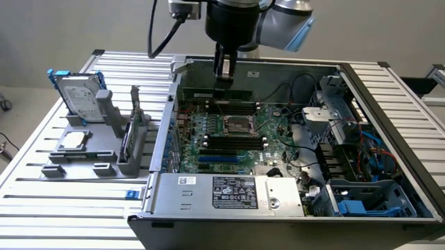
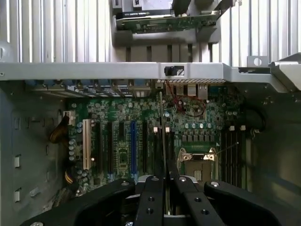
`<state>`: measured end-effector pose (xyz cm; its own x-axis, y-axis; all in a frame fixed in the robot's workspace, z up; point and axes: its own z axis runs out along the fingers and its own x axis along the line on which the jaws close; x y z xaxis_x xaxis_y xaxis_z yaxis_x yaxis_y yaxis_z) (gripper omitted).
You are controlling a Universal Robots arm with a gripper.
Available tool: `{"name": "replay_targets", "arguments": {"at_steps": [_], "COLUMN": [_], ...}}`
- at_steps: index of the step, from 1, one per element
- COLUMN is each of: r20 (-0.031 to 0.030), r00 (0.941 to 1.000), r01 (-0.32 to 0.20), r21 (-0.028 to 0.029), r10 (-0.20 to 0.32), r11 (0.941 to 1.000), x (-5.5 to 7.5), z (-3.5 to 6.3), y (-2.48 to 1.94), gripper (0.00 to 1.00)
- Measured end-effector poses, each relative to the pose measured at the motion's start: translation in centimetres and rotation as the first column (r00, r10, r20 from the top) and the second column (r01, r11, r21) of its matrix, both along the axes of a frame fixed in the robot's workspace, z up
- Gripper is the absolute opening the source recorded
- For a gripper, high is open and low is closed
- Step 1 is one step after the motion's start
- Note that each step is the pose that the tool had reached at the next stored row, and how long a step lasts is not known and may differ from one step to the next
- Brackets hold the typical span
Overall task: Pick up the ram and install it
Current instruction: 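Pick up the ram and move it above insertion slot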
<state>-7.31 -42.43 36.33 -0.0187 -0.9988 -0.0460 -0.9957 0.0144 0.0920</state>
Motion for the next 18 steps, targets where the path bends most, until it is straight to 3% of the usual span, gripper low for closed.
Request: {"name": "replay_targets", "arguments": {"at_steps": [10,18], "r20": [-0.0001,-0.0003], "r00": [1.0000,0.9993], "r01": [0.004,0.037], "r21": [0.0000,0.0004], "r10": [-0.004,-0.037], "r11": [1.0000,0.9993], "x": [4.4,4.9], "z": [-1.82,-3.27], "y": [0.33,0.43], "gripper": [0.14,0.14]}}
